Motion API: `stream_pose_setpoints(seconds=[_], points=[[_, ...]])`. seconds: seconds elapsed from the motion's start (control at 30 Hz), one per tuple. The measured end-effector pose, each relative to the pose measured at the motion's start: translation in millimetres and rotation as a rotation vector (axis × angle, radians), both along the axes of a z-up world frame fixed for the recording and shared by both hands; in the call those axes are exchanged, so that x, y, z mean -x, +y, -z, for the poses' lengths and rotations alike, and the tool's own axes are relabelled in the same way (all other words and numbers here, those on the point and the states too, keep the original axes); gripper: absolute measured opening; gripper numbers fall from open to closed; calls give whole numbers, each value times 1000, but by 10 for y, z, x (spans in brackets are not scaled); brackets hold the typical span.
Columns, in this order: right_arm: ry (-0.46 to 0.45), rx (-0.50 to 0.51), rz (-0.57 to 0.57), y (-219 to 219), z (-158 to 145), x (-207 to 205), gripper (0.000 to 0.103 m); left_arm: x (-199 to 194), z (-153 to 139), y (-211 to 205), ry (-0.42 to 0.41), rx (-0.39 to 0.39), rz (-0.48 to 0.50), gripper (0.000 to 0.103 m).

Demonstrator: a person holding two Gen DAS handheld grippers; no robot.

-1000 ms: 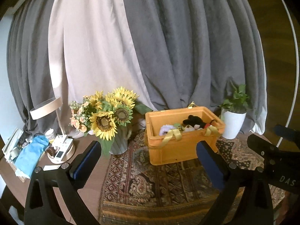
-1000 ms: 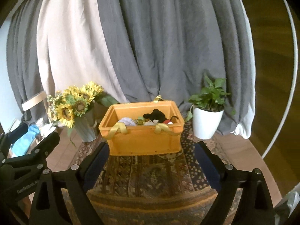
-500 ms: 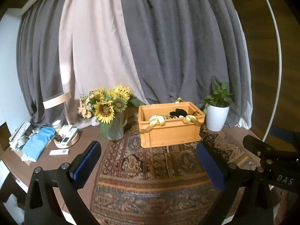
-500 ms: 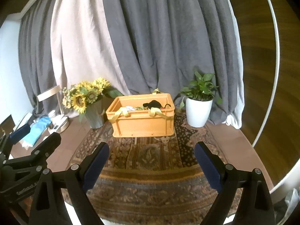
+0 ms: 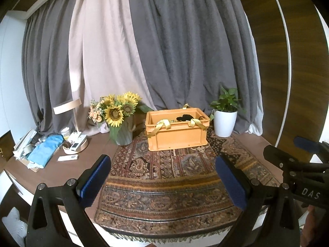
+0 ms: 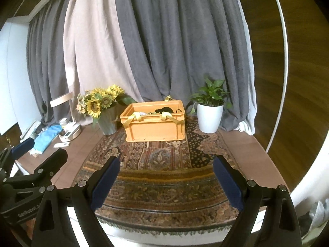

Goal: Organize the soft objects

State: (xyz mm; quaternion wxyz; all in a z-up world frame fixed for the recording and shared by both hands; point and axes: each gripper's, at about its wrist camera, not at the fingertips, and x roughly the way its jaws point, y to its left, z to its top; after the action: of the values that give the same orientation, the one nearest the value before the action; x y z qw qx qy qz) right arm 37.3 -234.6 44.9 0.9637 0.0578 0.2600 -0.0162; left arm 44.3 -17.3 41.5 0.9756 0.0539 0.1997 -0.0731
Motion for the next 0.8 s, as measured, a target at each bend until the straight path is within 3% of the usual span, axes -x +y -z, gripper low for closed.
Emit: stream_pose_setpoints(seconds=[0.8], points=[[-2,10,43,-100,-17,397,93,385,11,-88,3,1,33,103]])
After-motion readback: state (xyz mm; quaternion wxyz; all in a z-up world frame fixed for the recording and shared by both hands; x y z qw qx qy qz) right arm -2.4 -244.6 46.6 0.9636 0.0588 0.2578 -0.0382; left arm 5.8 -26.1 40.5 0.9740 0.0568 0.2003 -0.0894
